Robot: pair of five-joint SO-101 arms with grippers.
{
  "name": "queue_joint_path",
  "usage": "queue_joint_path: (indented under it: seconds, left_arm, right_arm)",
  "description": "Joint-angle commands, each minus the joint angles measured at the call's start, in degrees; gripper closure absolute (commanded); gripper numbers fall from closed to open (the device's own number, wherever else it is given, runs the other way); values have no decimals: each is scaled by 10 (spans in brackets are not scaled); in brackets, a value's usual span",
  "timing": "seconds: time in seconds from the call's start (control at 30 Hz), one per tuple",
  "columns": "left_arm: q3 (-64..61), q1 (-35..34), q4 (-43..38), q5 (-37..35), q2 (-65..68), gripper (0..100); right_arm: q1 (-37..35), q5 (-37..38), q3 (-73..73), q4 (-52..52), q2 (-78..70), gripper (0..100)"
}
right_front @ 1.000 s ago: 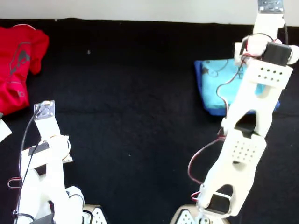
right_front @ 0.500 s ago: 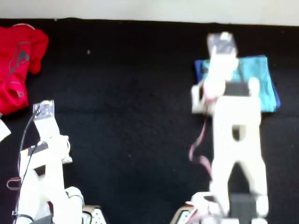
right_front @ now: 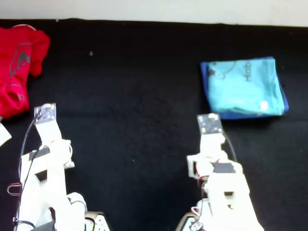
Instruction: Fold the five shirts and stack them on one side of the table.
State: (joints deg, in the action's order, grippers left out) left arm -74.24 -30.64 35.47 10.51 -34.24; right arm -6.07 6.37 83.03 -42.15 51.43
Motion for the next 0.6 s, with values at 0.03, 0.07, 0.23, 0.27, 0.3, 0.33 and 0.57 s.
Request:
queue_joint_path:
  seconds: [0.03, 0.07, 0.23, 0.27, 0.3, 0.33, 0.57]
  left_arm:
    - [0, 7, -16, 8, -2, 990]
    - [0, 7, -16, 8, -2, 990]
    - [8, -1, -5, 6, -7, 989]
    - [23, -11, 18, 6, -7, 988]
    - [49, -29, 62, 7, -10, 987]
    - [82, -53, 115, 7, -12, 987]
    - [389, -229, 347, 121, -9, 986]
  right_arm:
    - [2, 10, 7, 23, 10, 990]
    - [2, 10, 7, 25, 9, 990]
    - [2, 10, 17, 39, 9, 990]
    - [2, 10, 20, 41, 9, 990]
    - [2, 10, 21, 42, 9, 990]
    - [2, 10, 21, 42, 9, 990]
    - [2, 10, 21, 42, 10, 990]
